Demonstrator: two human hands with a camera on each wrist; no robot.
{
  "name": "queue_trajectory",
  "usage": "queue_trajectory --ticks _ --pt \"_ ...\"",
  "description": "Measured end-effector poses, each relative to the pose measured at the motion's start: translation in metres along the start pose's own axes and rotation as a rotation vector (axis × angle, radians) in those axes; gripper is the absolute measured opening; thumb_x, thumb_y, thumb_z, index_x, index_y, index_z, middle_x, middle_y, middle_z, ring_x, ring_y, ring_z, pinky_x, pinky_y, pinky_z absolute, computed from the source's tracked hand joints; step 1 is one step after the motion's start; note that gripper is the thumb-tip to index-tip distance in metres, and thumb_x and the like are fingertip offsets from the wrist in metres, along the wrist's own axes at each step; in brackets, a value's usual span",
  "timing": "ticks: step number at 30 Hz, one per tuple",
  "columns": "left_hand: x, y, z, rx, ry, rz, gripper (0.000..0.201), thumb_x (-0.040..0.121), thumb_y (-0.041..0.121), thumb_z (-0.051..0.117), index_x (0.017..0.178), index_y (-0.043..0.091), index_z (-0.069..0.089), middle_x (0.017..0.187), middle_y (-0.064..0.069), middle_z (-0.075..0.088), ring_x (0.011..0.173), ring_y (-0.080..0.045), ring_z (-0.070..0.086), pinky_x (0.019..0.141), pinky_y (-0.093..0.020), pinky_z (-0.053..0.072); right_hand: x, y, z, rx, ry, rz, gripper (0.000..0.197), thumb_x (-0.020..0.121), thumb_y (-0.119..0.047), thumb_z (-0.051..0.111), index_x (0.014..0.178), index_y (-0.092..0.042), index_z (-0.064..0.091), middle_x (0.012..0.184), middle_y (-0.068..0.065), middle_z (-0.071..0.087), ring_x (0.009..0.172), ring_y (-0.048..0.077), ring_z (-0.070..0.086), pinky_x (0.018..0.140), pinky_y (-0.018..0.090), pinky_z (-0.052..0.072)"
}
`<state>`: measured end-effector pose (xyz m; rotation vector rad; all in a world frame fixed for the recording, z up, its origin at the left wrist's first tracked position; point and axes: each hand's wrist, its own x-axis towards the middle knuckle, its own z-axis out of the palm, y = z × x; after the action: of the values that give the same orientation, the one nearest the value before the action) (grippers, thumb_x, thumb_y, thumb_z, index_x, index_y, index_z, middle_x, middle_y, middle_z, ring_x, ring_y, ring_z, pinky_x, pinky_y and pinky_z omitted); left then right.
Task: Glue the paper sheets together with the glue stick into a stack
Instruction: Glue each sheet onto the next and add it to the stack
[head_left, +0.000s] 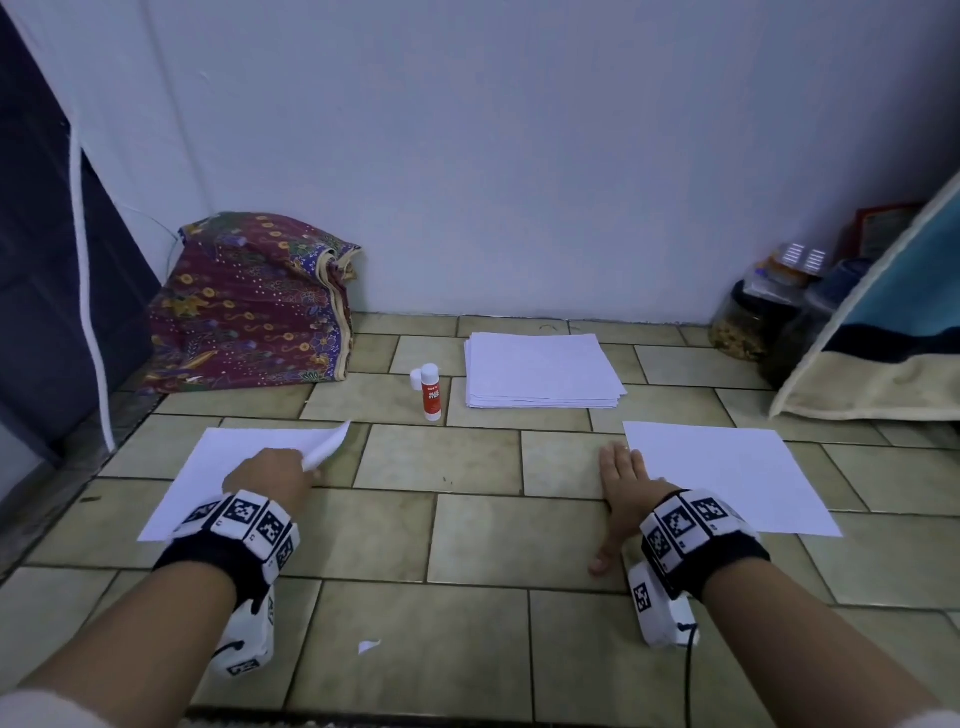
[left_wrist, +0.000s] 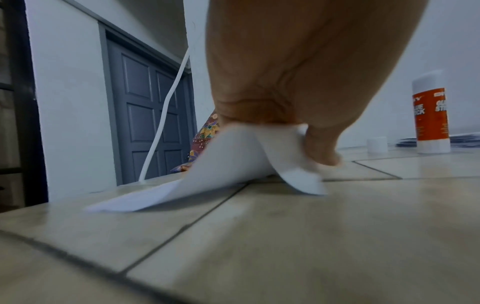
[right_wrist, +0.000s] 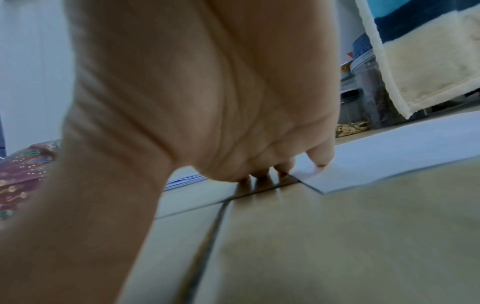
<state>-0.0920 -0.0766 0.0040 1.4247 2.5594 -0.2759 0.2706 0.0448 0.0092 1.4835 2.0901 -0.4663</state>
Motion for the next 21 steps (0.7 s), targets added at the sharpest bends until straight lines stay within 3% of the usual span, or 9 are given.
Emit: queue_trajectory --ticks 2,4,6,9,11,14,17,19,21 --pt "-0.009 0.006 -0.014 -0.003 0.144 -0.017 0.018 0.096 0.019 0.046 0.11 0.018 0.059 0.074 0.001 0.055 0.065 -0.012 0.052 0.058 -0.019 0.038 0.0 0.0 0.0 0.0 0.009 0.0 0.148 0.059 -0.05 0.085 0.146 -0.006 -0.025 0.155 0.011 -0.028 0.145 0.028 -0.021 0.119 0.051 0.004" --pt "-0.022 0.021 -0.029 -0.057 0.238 0.159 0.057 0.089 0.01 0.038 0.136 0.042 0.042 0.059 0.004 0.05 0.05 -0.006 0.044 0.05 -0.015 0.037 -0.001 -0.001 -0.001 -0.001 0.015 0.0 0.147 0.06 -0.049 0.085 0.146 -0.006 -0.025 0.156 0.011 -0.027 0.145 0.029 -0.02 0.119 0.05 0.005" --pt "-0.04 0.056 -0.041 -0.057 0.192 0.213 0.072 0.085 0.011 0.032 0.146 0.048 0.019 0.073 0.005 0.061 0.061 -0.01 0.054 0.06 -0.023 0.044 -0.002 -0.003 -0.003 -0.015 0.011 0.003 0.146 0.06 -0.049 0.085 0.146 -0.005 -0.025 0.156 0.012 -0.027 0.145 0.029 -0.02 0.119 0.05 0.007" --pt "-0.06 0.129 -0.044 -0.096 0.016 0.206 0.035 0.096 0.02 0.039 0.126 0.016 0.056 0.108 -0.005 0.063 0.097 -0.023 0.06 0.073 -0.027 0.039 -0.003 -0.004 -0.004 -0.021 0.015 0.01 0.146 0.06 -0.049 0.085 0.146 -0.004 -0.024 0.156 0.012 -0.027 0.145 0.03 -0.019 0.119 0.05 0.009" --pt "-0.066 0.162 -0.033 -0.084 -0.052 0.264 0.031 0.094 0.021 0.046 0.119 0.008 0.059 0.119 -0.01 0.062 0.108 -0.026 0.059 0.078 -0.028 0.042 -0.003 -0.003 -0.004 -0.019 0.025 0.01 0.147 0.059 -0.049 0.085 0.147 -0.005 -0.024 0.156 0.011 -0.026 0.145 0.03 -0.019 0.119 0.05 0.01" --pt "-0.07 0.187 -0.021 -0.035 -0.103 0.374 0.03 0.096 0.032 0.051 0.108 0.007 0.063 0.111 -0.01 0.063 0.107 -0.025 0.06 0.075 -0.028 0.042 -0.001 -0.001 -0.003 -0.011 0.034 -0.002 0.147 0.058 -0.05 0.086 0.147 -0.005 -0.023 0.156 0.011 -0.025 0.145 0.029 -0.019 0.119 0.049 0.01" --pt "-0.07 0.193 -0.017 0.019 -0.14 0.409 0.059 0.089 0.066 0.045 0.097 0.009 0.058 0.096 -0.007 0.057 0.109 -0.025 0.053 0.069 -0.027 0.036 0.001 0.001 -0.003 0.017 0.06 -0.018 0.146 0.057 -0.05 0.086 0.149 -0.005 -0.018 0.158 0.01 -0.019 0.146 0.03 -0.014 0.119 0.048 0.013" --pt "-0.062 0.186 -0.012 0.002 -0.166 0.421 0.067 0.087 0.068 0.048 0.115 0.007 0.055 0.117 -0.009 0.054 0.119 -0.027 0.042 0.082 -0.031 0.039 0.007 0.004 -0.008 0.089 0.099 -0.028 0.137 0.054 -0.057 0.085 0.15 -0.004 0.002 0.158 0.009 0.002 0.146 0.032 0.002 0.116 0.047 0.023" --pt "-0.054 0.173 -0.012 0.046 -0.185 0.489 0.069 0.087 0.056 0.058 0.135 0.009 0.043 0.138 -0.01 0.04 0.128 -0.028 0.034 0.098 -0.038 0.04 0.013 0.008 -0.017 0.121 0.154 -0.042 0.107 0.053 -0.069 0.078 0.13 -0.008 0.036 0.14 0.009 0.034 0.134 0.032 0.025 0.108 0.042 0.033"
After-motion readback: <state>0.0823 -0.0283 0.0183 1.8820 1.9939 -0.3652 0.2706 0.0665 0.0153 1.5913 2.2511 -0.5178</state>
